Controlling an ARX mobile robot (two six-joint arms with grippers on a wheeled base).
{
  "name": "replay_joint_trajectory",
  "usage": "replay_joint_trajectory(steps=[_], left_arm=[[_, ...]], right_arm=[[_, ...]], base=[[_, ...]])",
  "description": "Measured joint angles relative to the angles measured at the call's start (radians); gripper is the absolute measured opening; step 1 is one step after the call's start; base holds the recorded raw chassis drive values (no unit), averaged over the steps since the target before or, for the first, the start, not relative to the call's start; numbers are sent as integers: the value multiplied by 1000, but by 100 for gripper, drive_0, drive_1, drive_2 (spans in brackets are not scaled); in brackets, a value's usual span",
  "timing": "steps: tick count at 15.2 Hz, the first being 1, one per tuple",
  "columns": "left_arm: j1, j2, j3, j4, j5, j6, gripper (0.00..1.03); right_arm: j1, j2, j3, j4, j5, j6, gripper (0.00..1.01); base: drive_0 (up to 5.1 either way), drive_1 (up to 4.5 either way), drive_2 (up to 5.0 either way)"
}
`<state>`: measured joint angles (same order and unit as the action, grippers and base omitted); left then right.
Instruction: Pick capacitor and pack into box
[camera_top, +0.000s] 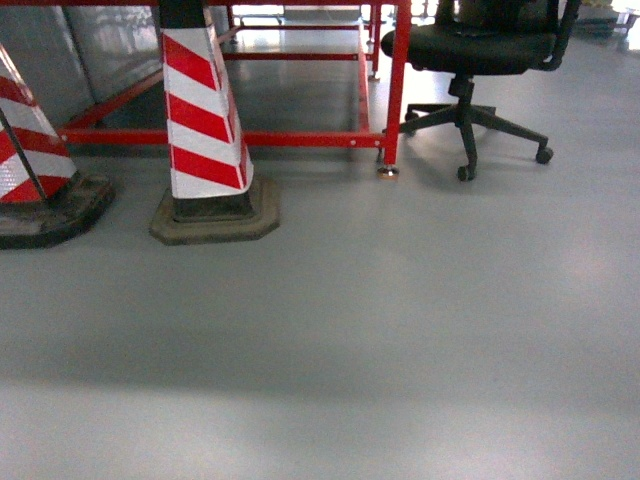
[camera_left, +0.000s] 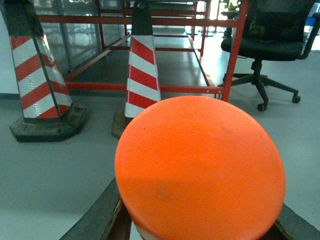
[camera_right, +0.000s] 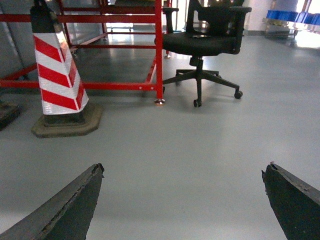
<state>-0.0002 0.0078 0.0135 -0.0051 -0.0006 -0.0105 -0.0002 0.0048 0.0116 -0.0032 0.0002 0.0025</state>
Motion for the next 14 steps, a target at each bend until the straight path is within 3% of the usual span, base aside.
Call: replay_joint_trajectory(steps=[11, 14], left_arm=[[0, 0, 0, 0, -1, 0, 45], [0, 0, 0, -3, -6, 0, 45]], right_arm=[[0, 0, 0, -4, 0, 0, 98], [0, 0, 0, 3, -4, 0, 98]], base=[[-498, 247, 247], [0, 0, 0]])
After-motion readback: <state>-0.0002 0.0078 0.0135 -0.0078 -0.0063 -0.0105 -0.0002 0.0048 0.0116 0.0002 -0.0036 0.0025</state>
